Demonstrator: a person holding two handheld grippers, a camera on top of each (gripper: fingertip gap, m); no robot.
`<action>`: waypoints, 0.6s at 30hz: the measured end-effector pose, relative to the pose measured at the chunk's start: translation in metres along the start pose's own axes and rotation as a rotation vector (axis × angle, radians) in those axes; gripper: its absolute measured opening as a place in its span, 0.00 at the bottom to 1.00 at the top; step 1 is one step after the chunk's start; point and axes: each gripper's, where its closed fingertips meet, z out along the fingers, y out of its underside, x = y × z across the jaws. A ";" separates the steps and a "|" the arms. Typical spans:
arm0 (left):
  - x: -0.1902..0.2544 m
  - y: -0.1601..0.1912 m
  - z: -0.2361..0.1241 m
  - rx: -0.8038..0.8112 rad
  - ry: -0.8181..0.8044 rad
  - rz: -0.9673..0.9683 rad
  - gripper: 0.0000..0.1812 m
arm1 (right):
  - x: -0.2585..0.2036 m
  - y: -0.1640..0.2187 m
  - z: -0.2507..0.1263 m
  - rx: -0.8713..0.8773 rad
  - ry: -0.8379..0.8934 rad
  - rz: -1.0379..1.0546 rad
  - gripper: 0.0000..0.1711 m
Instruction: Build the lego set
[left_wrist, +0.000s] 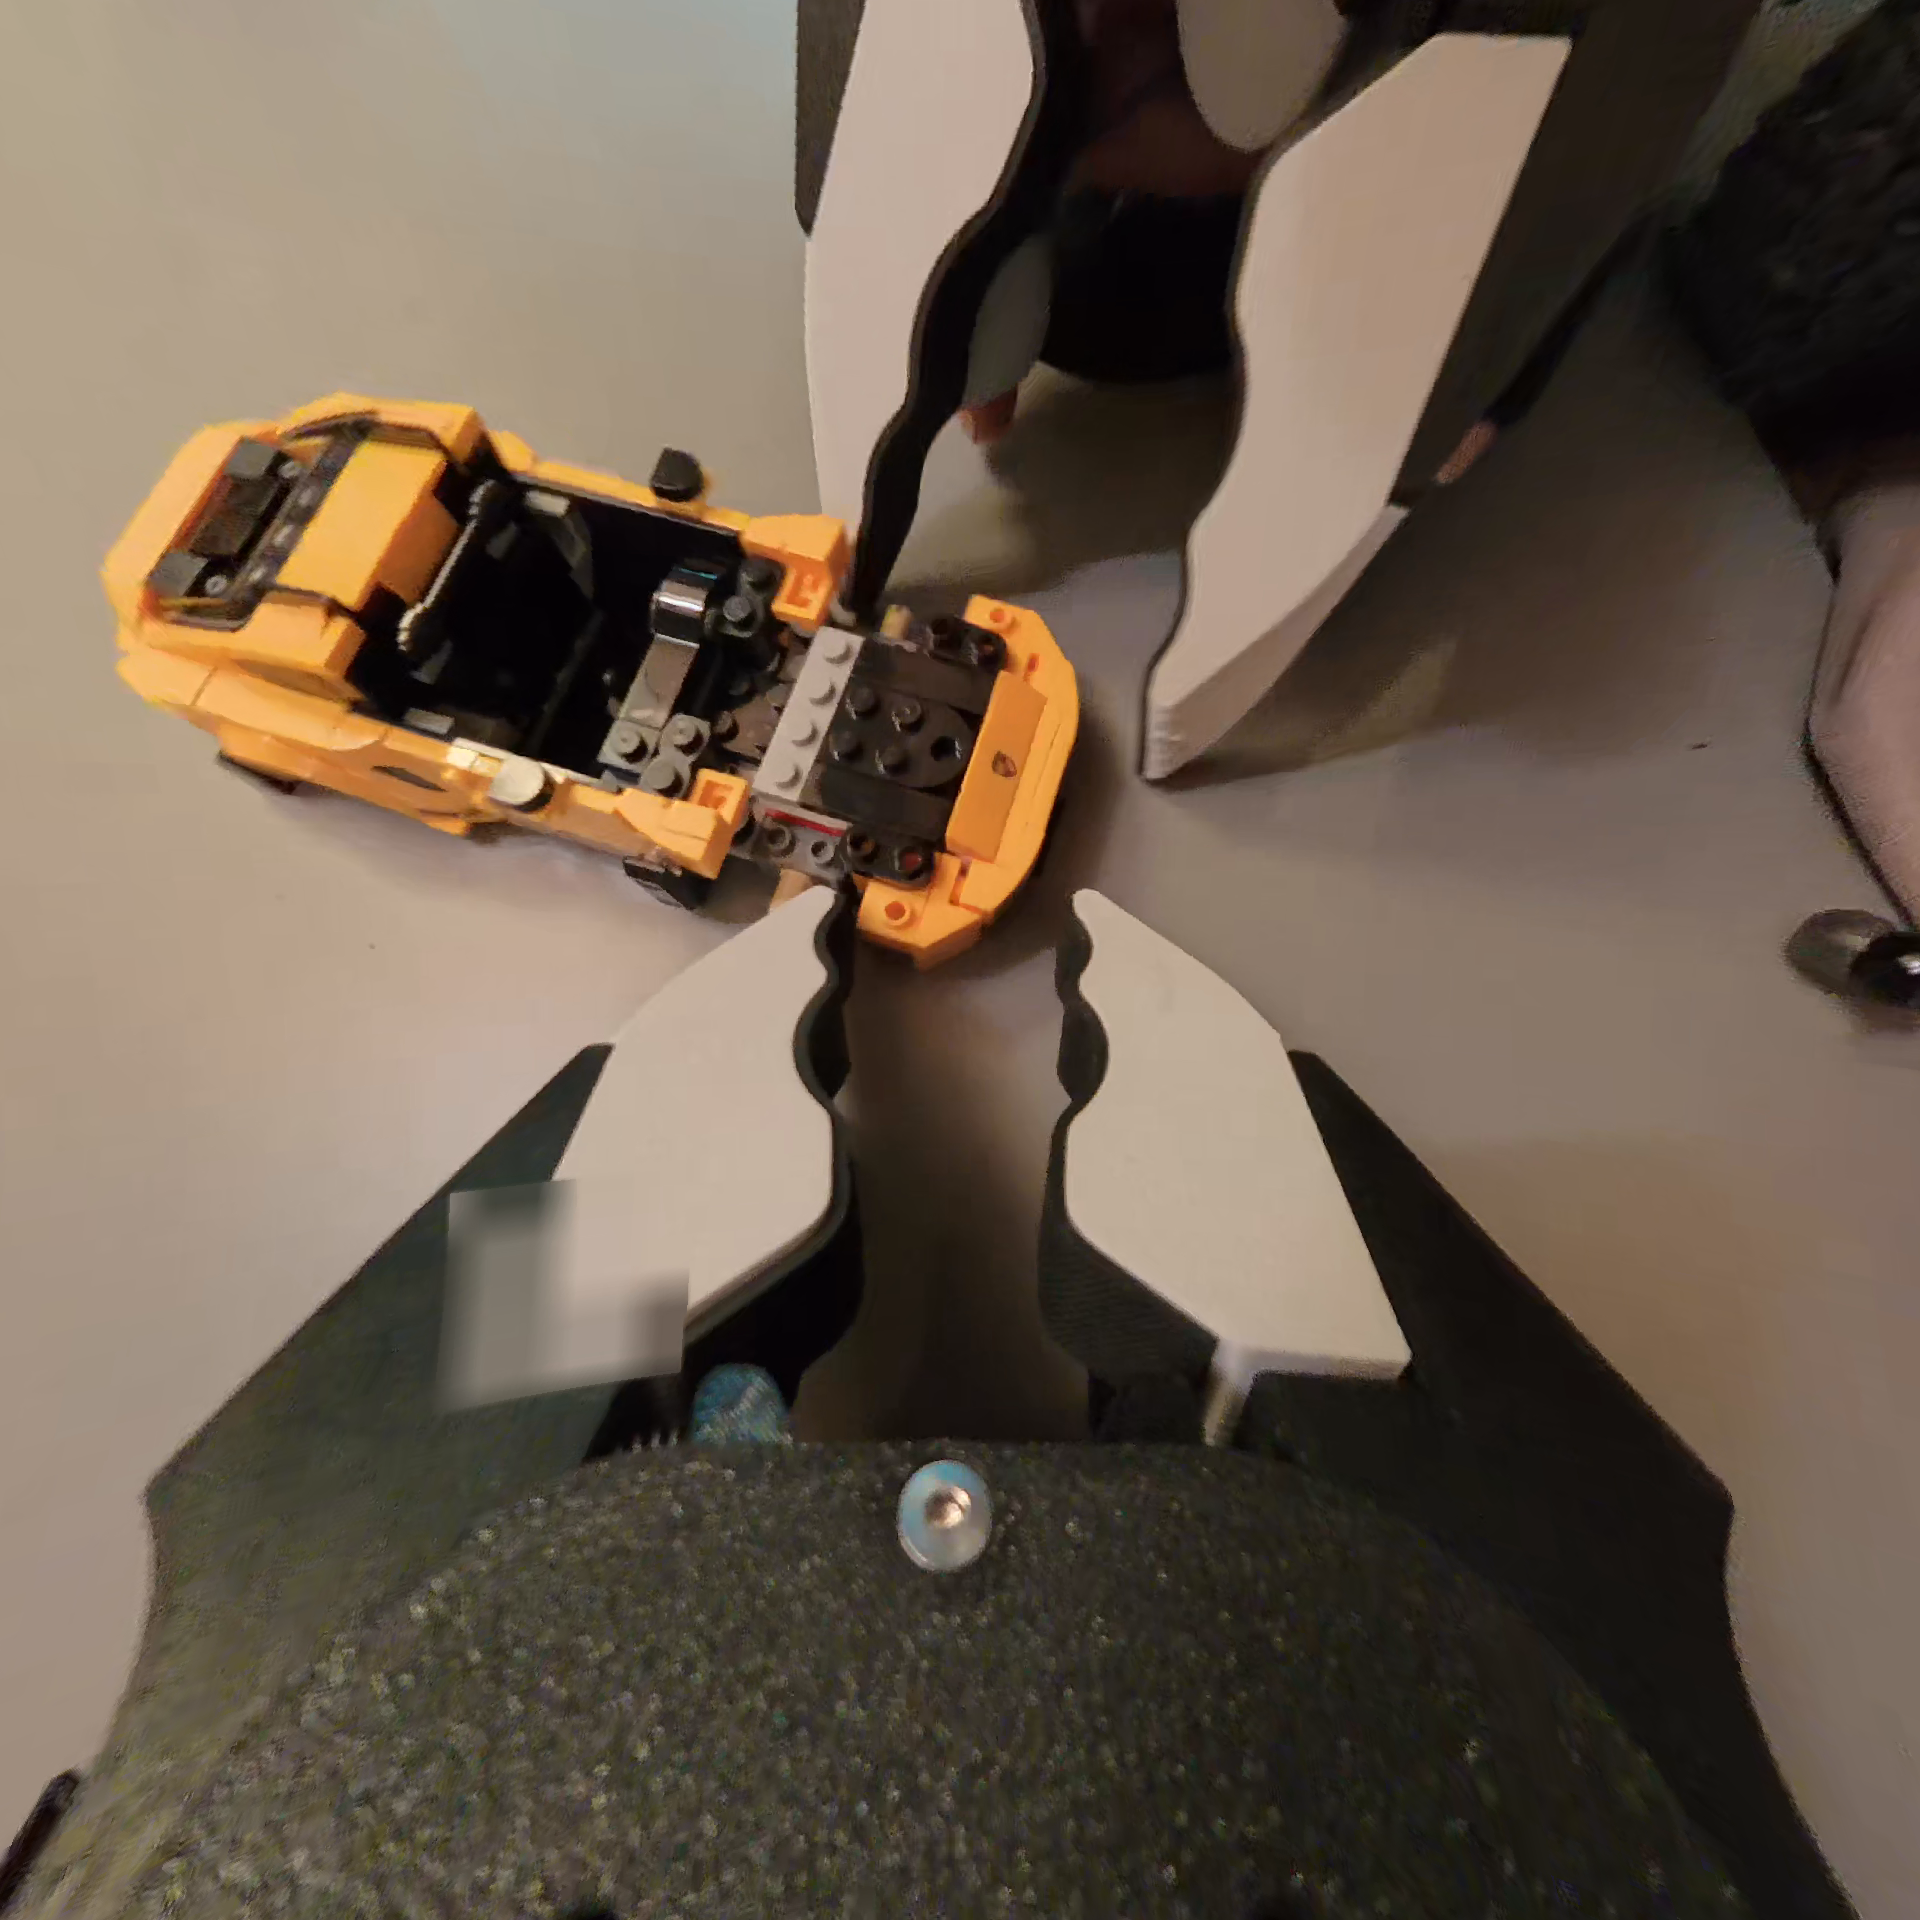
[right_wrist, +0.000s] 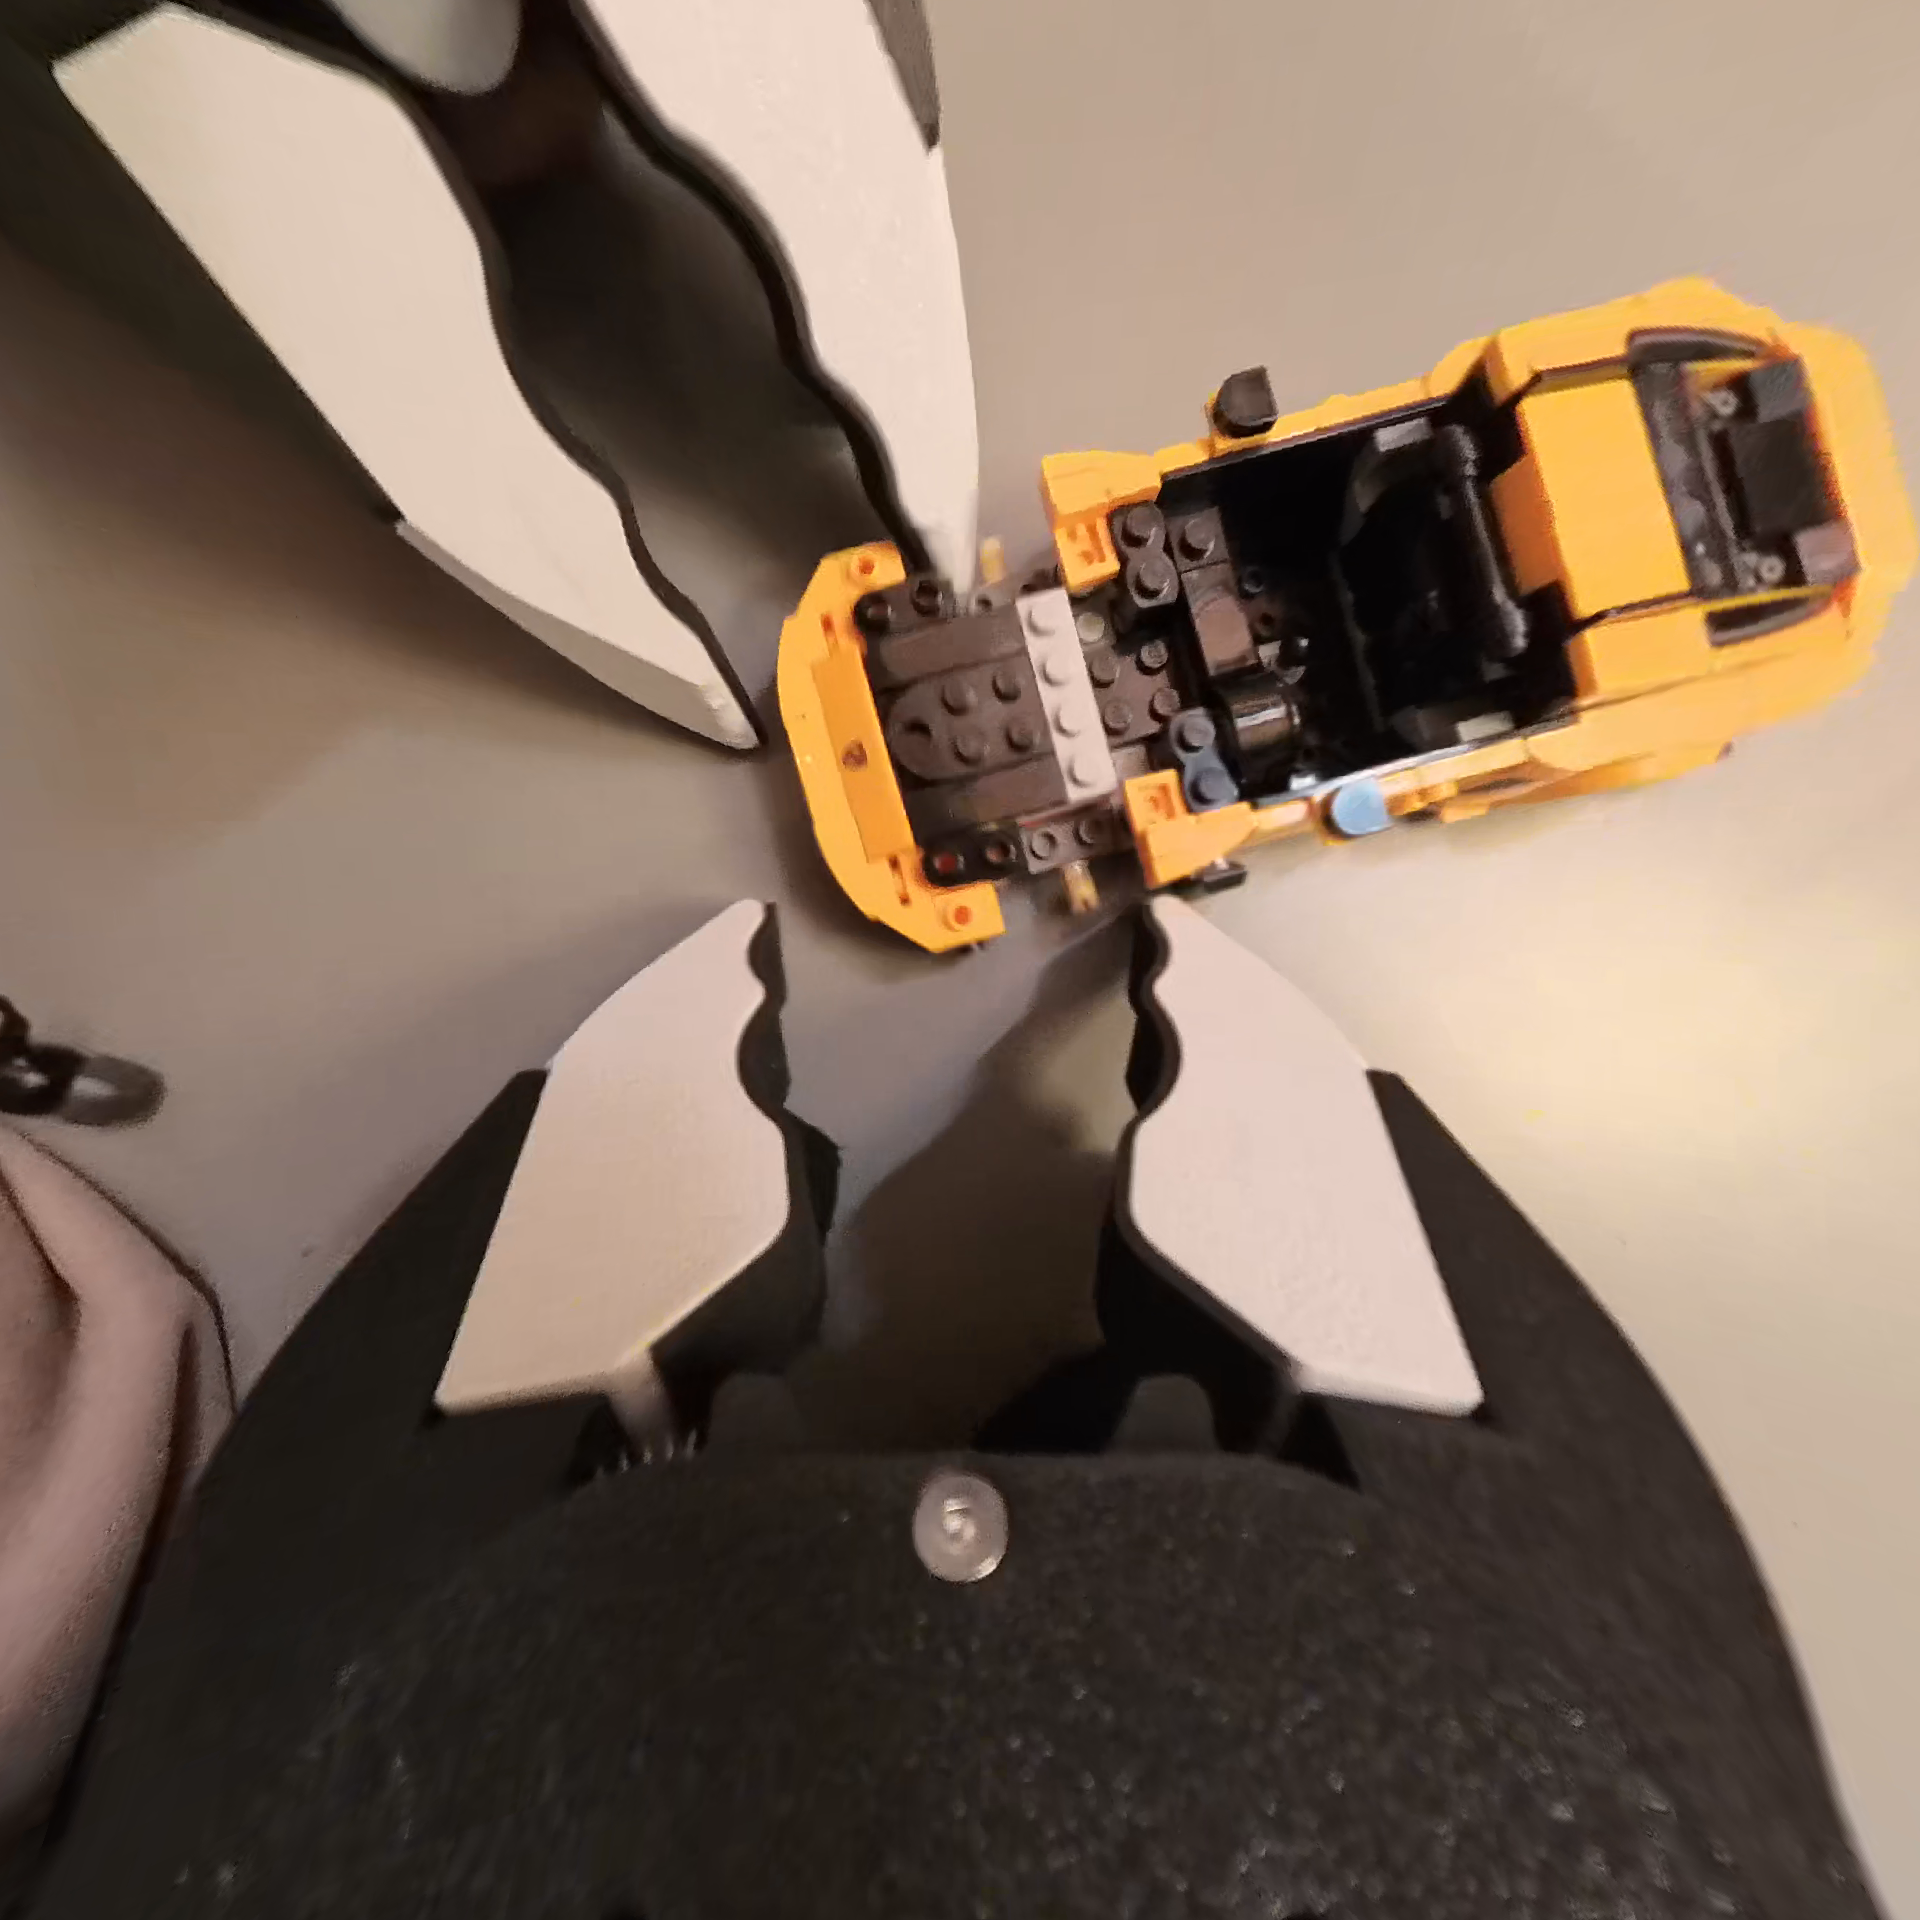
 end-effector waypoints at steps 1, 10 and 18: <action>0.001 -0.001 0.001 0.002 0.004 -0.007 0.19 | 0.001 -0.002 0.000 0.013 0.003 0.022 0.34; -0.004 -0.002 -0.003 -0.005 -0.032 0.005 0.16 | 0.005 -0.002 0.001 0.019 -0.009 -0.018 0.28; -0.006 0.000 0.001 -0.015 0.002 -0.045 0.27 | 0.006 -0.002 0.001 0.007 -0.048 -0.079 0.27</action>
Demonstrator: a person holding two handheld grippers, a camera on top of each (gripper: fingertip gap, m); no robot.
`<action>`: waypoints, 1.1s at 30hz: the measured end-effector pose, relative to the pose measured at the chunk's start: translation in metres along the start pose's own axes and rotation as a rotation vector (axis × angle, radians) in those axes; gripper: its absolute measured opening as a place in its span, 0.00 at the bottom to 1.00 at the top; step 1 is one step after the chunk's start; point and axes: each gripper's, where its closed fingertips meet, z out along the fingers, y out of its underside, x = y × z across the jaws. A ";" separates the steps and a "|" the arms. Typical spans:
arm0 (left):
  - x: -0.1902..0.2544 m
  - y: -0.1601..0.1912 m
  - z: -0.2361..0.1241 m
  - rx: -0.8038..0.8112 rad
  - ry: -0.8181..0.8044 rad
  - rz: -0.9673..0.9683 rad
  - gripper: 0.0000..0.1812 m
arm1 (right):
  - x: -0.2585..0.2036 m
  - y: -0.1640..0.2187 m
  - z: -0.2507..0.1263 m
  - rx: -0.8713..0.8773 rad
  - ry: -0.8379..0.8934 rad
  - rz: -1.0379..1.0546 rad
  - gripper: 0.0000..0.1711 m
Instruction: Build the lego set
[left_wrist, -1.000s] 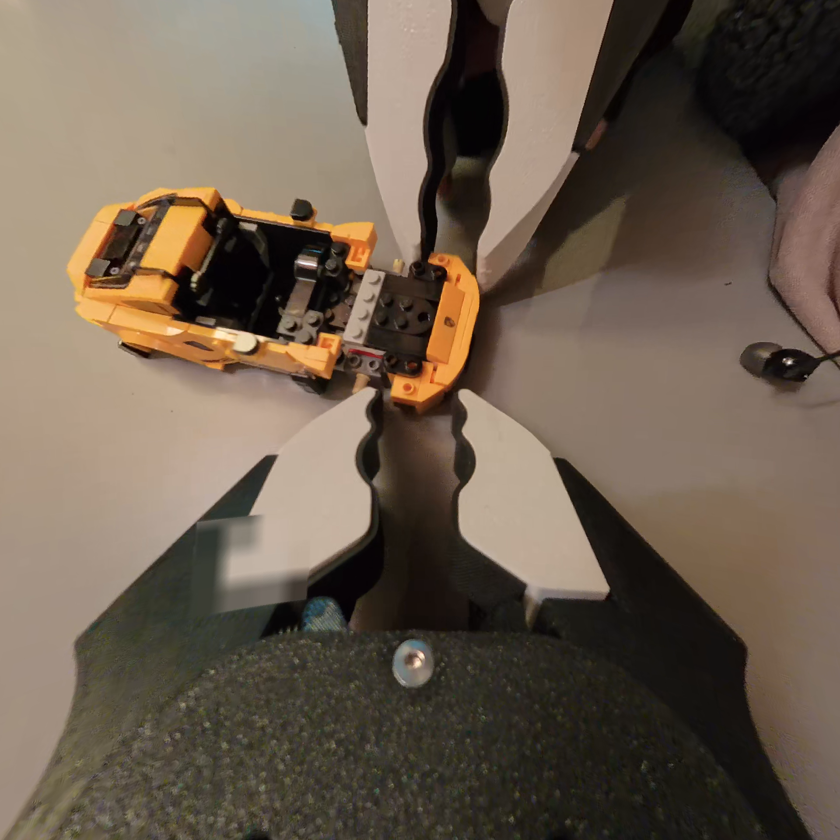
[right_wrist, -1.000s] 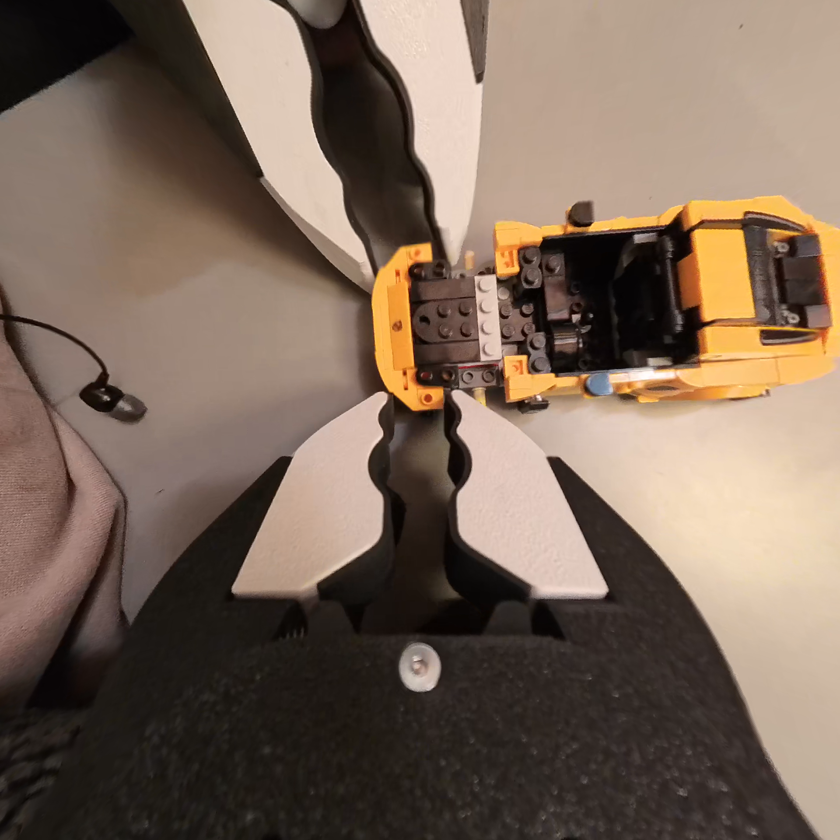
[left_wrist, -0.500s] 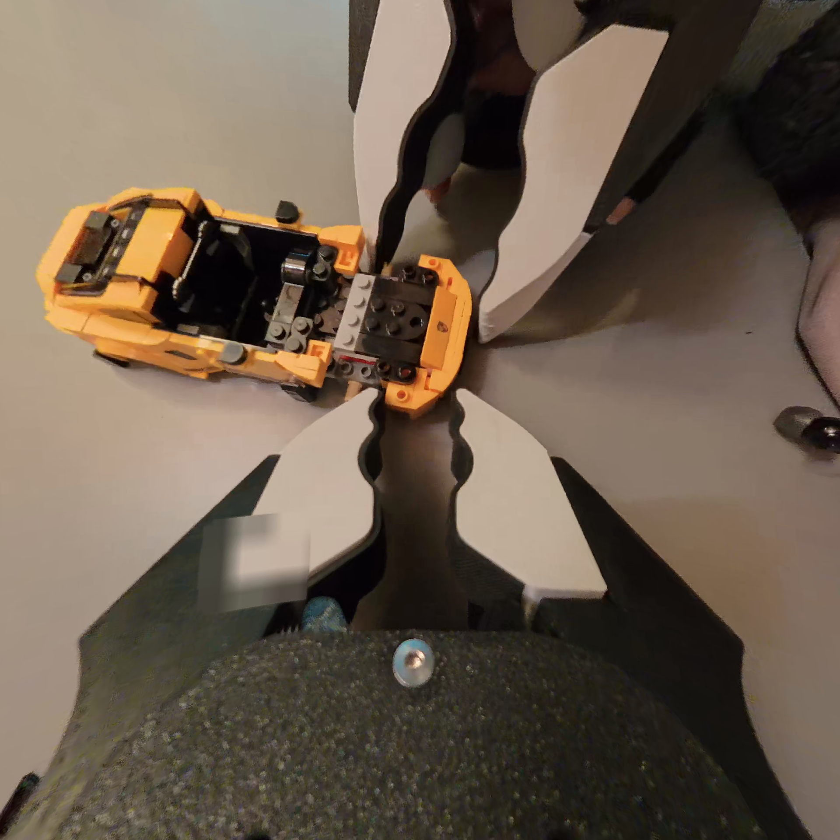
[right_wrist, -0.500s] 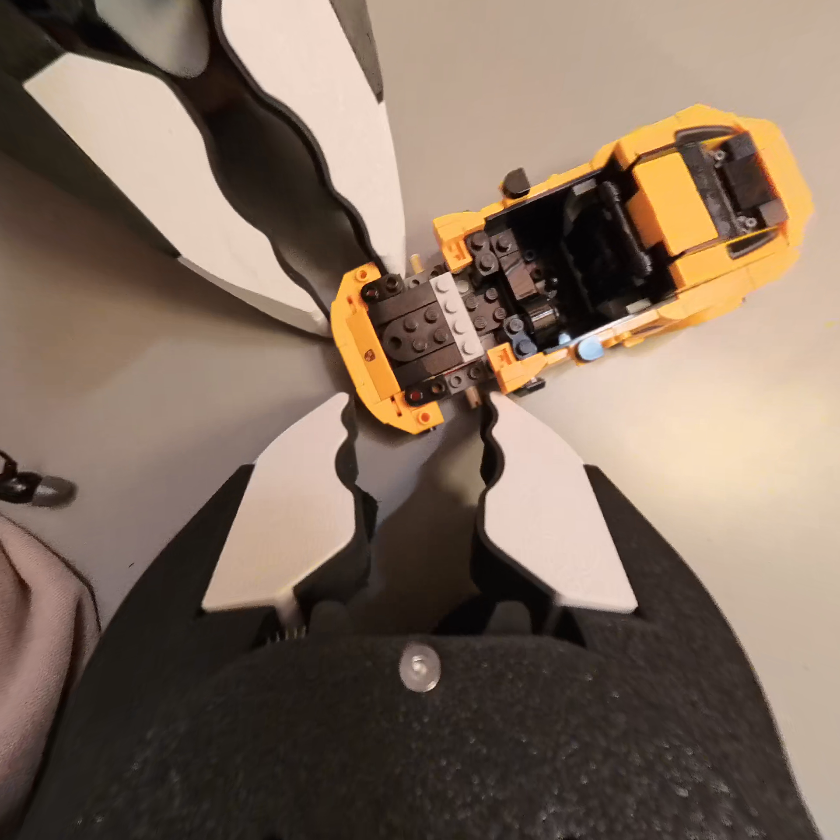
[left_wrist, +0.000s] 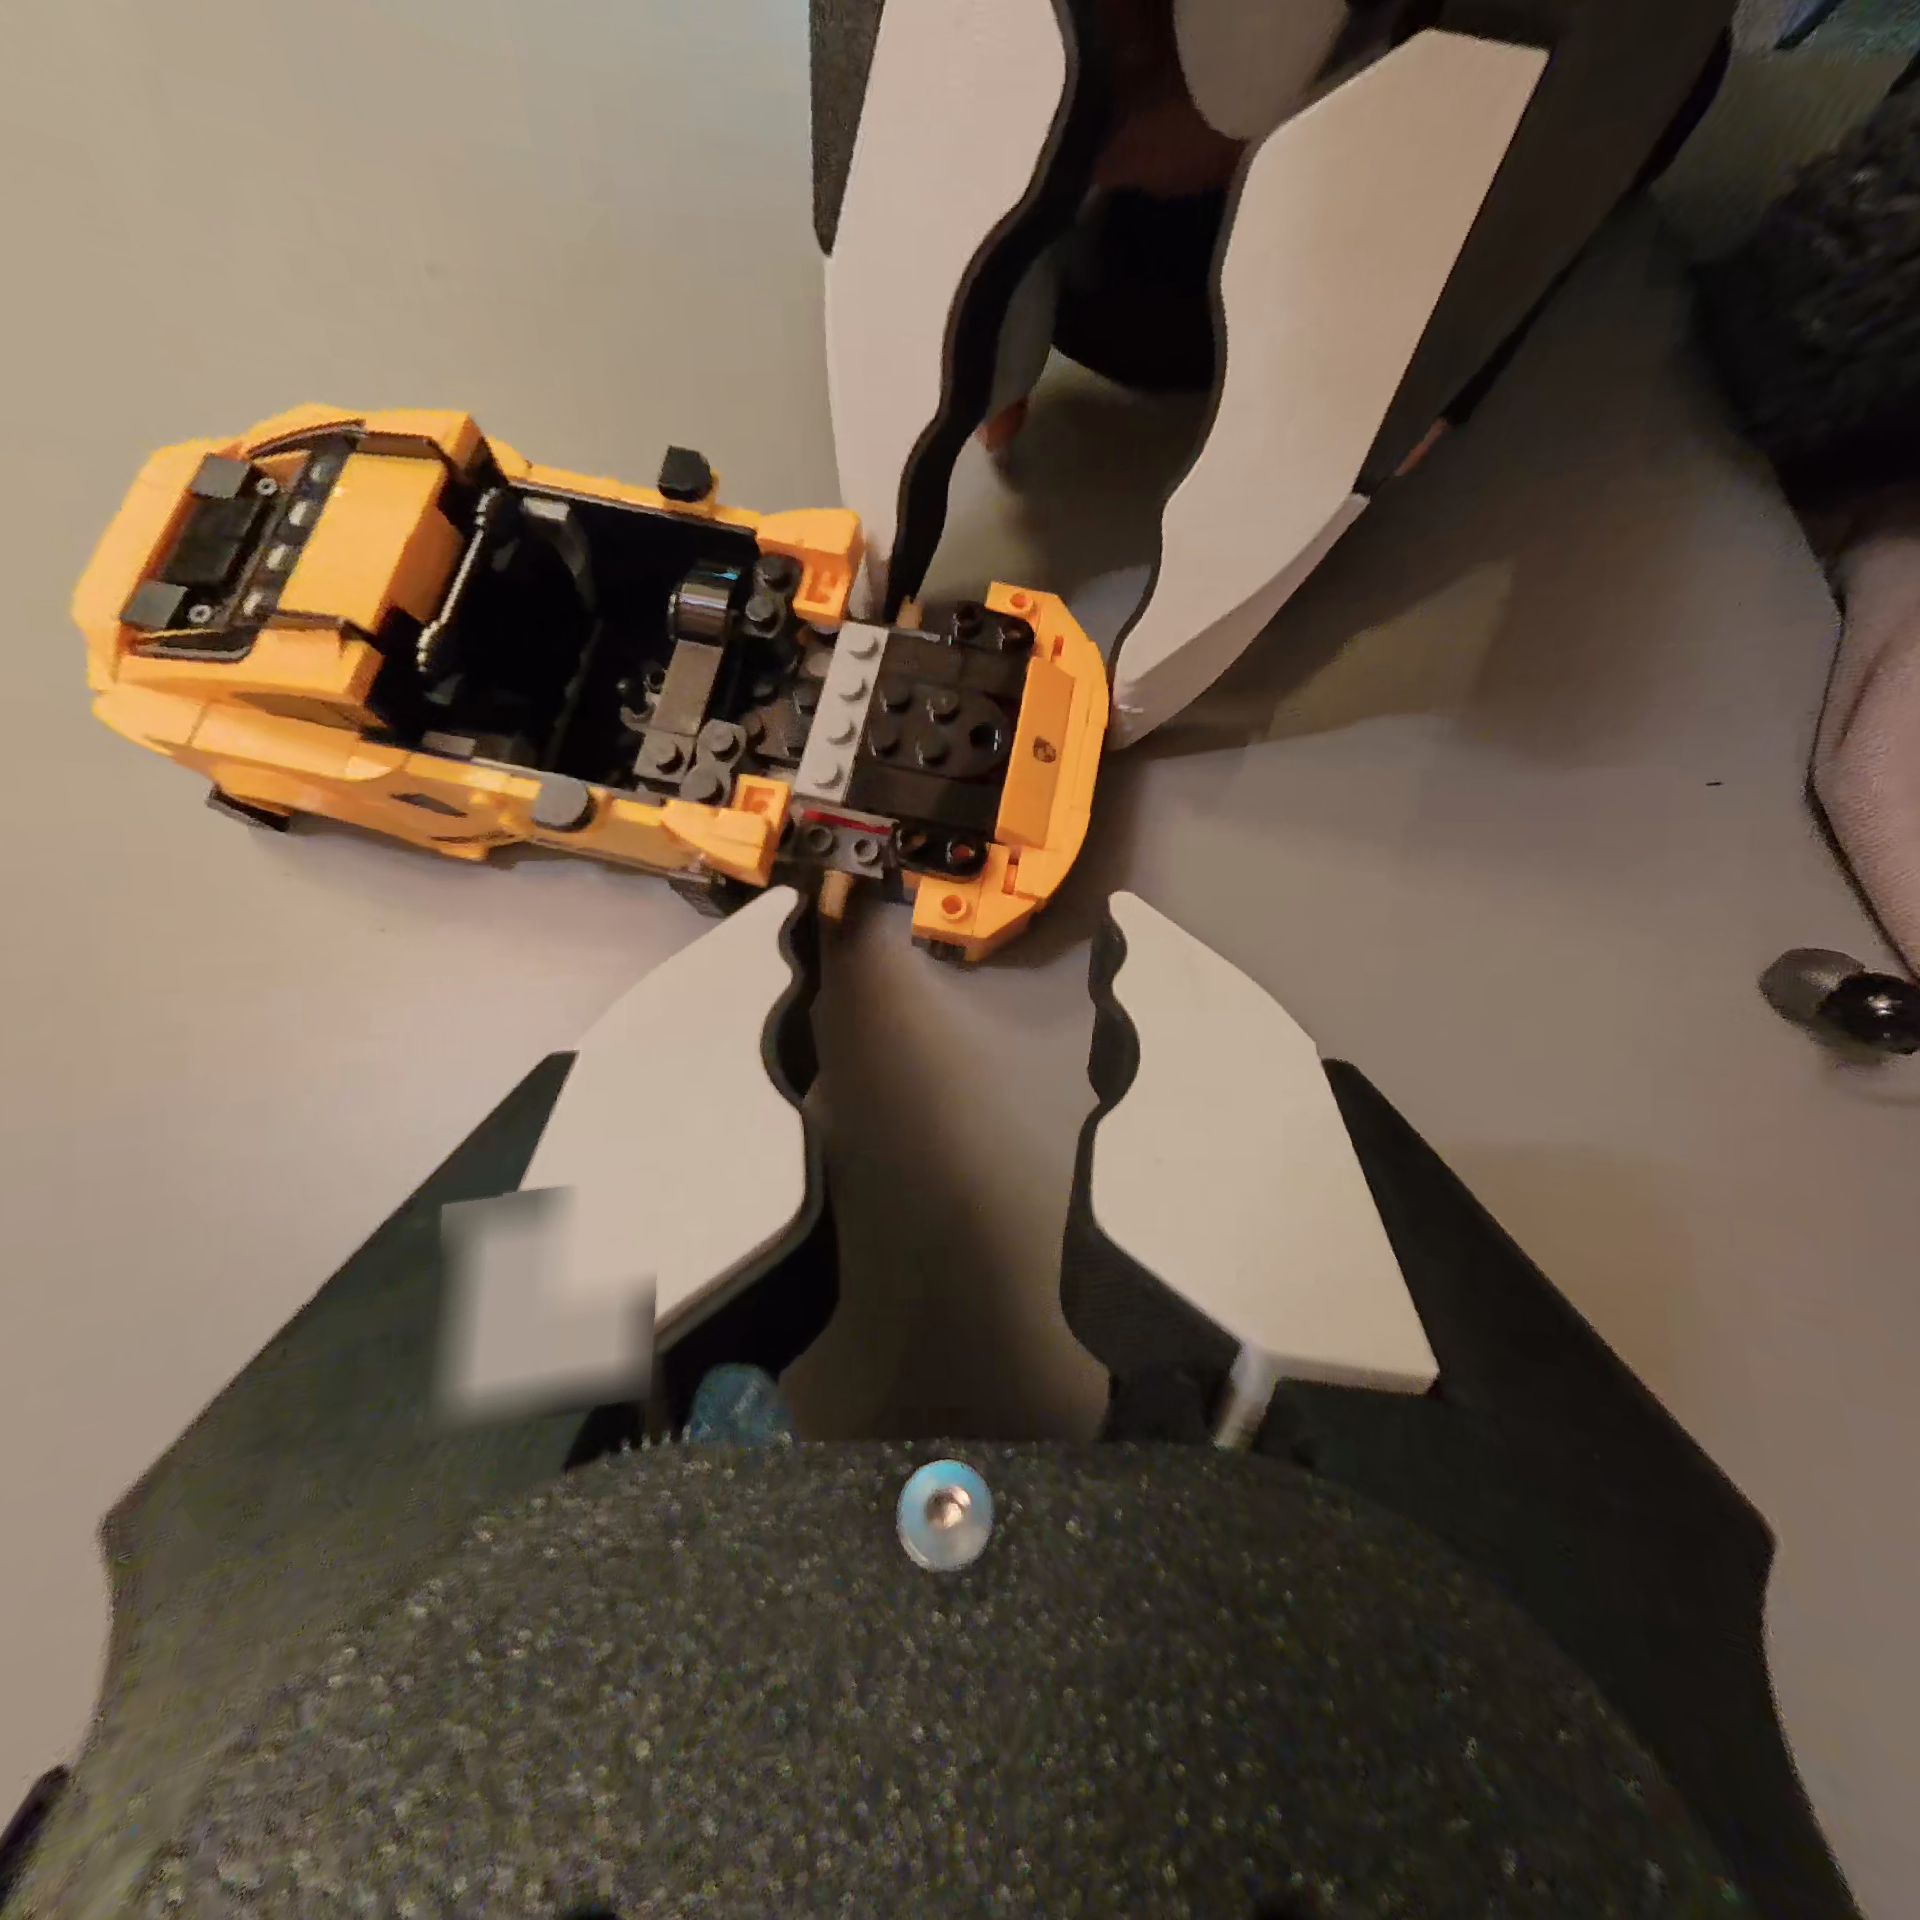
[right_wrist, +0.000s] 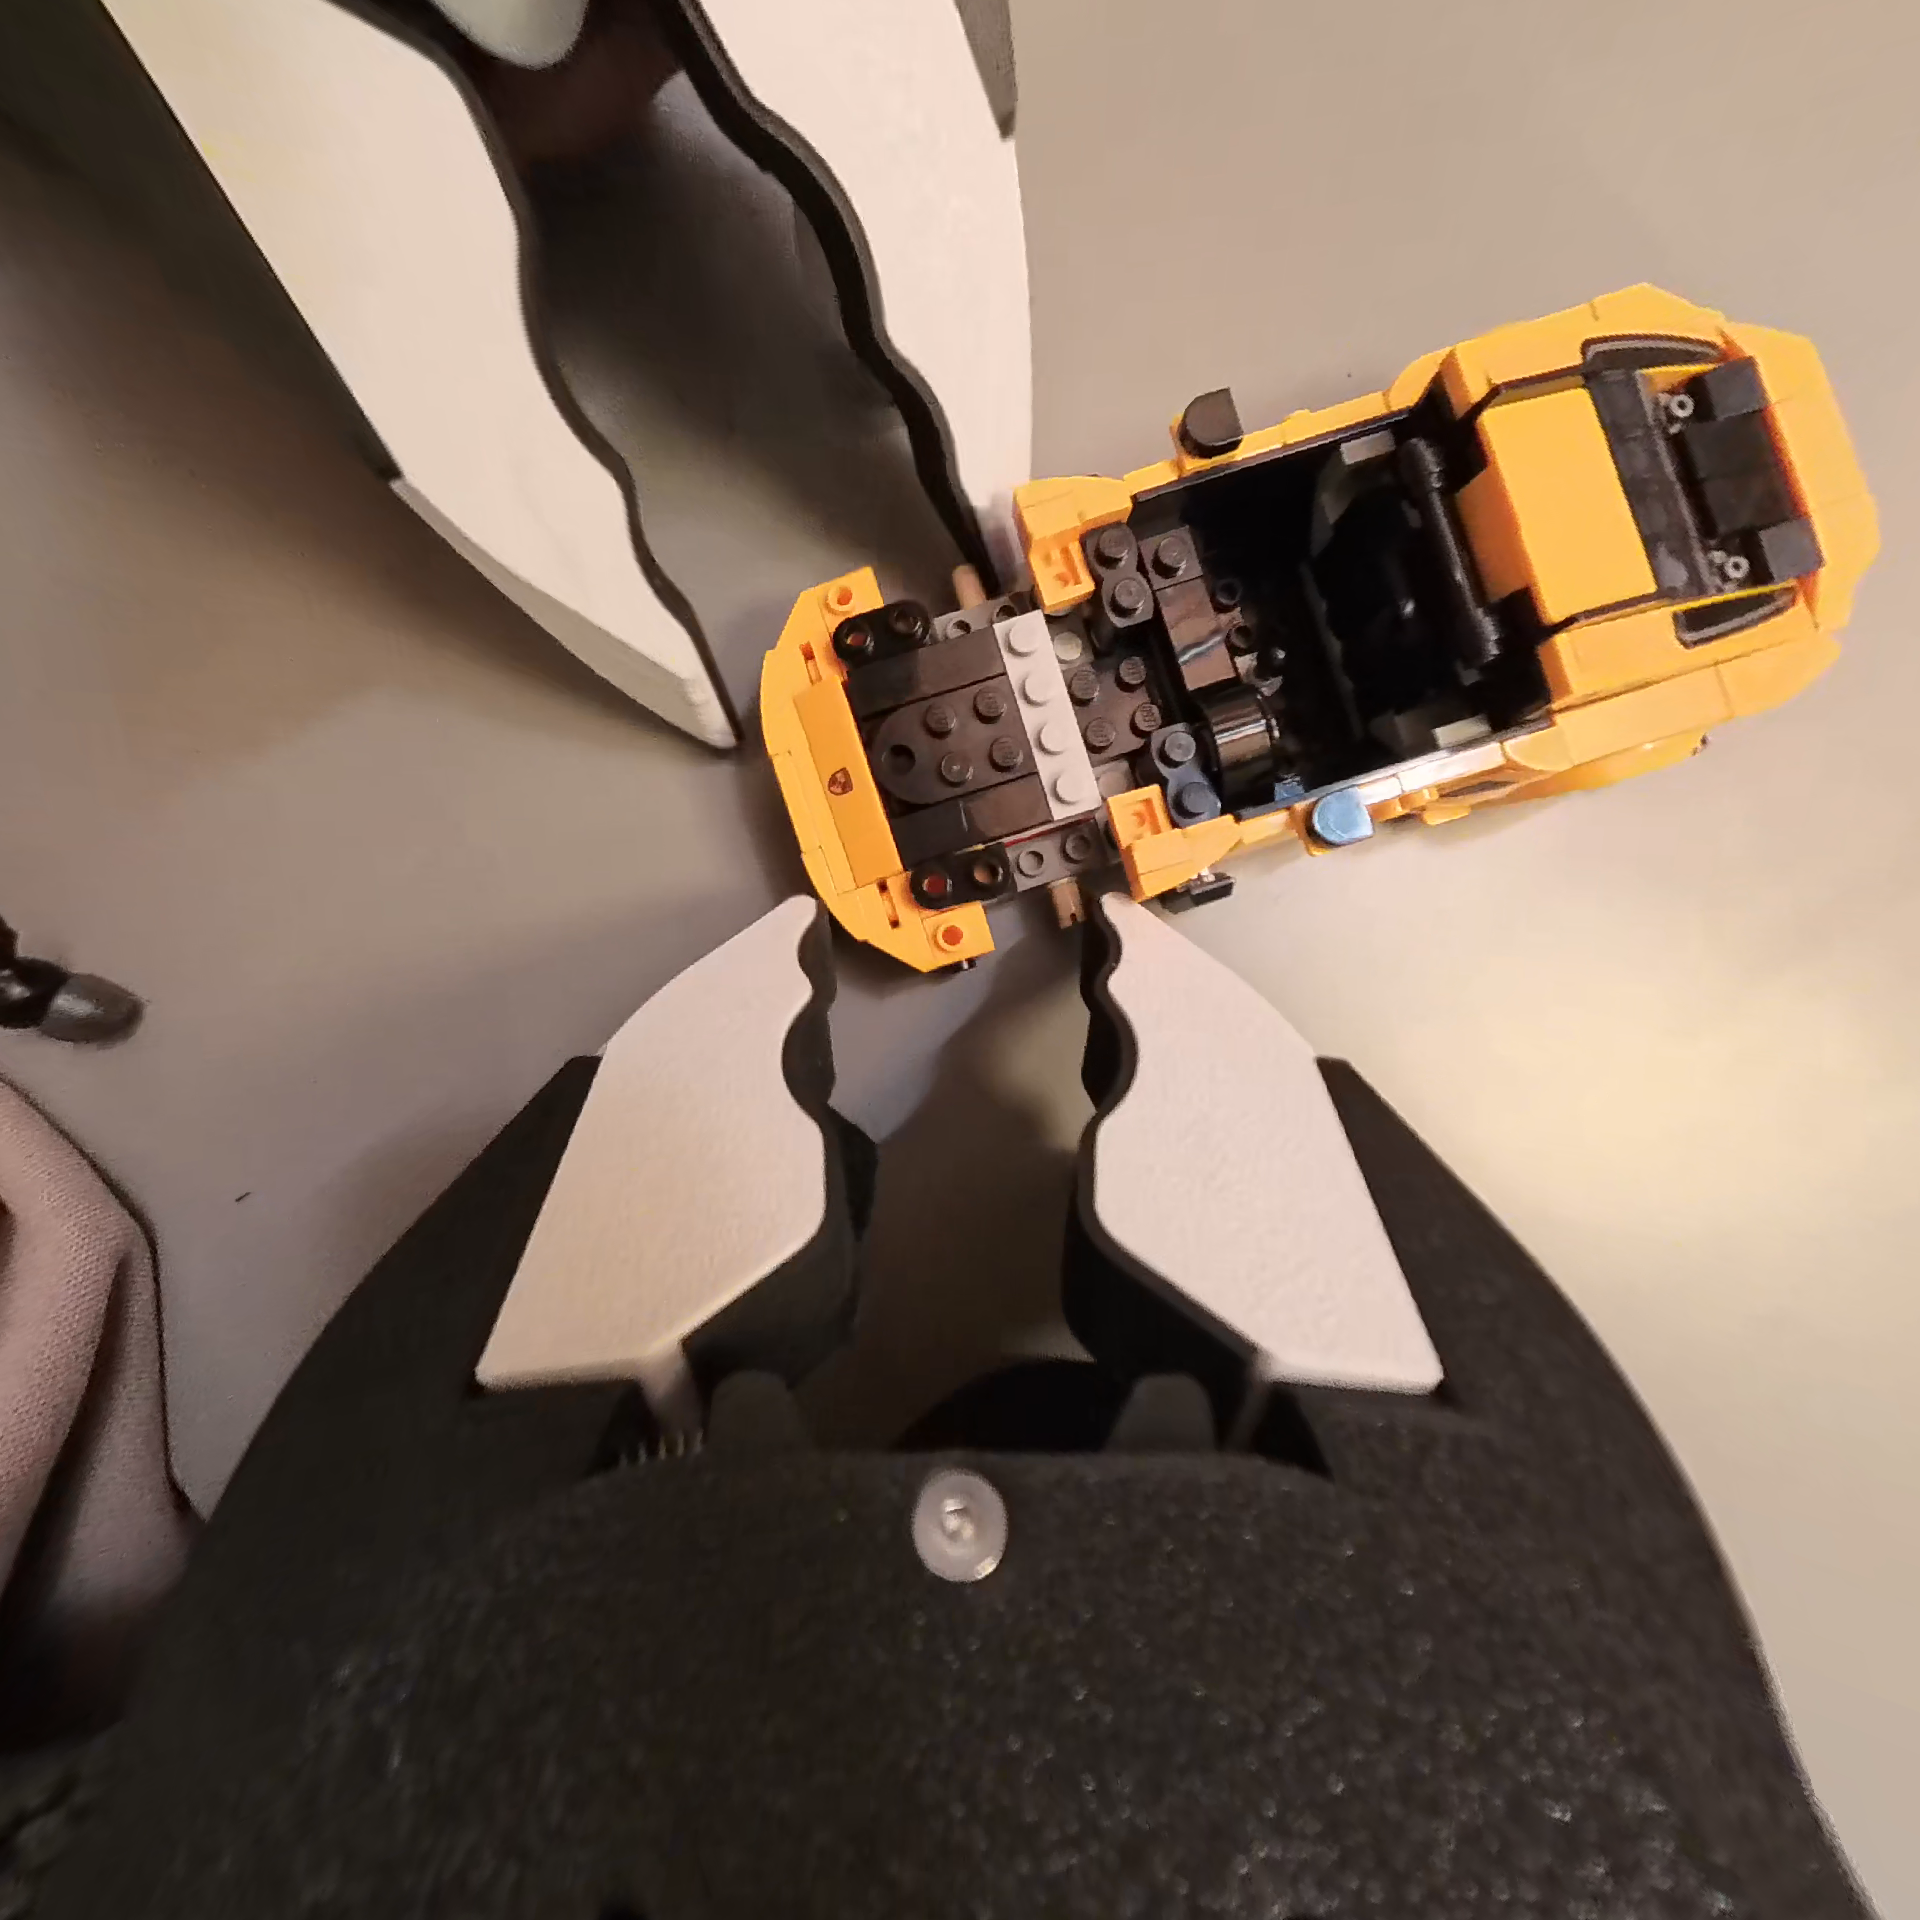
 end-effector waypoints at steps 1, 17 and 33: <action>-0.001 0.000 0.001 -0.002 -0.006 0.002 0.26 | 0.000 0.000 0.000 0.000 -0.004 -0.007 0.26; -0.004 -0.001 0.002 -0.014 -0.032 -0.005 0.23 | 0.001 -0.001 0.001 0.006 -0.006 -0.006 0.25; -0.004 -0.001 0.002 -0.017 -0.036 0.012 0.23 | 0.001 -0.001 0.001 0.000 -0.006 -0.009 0.25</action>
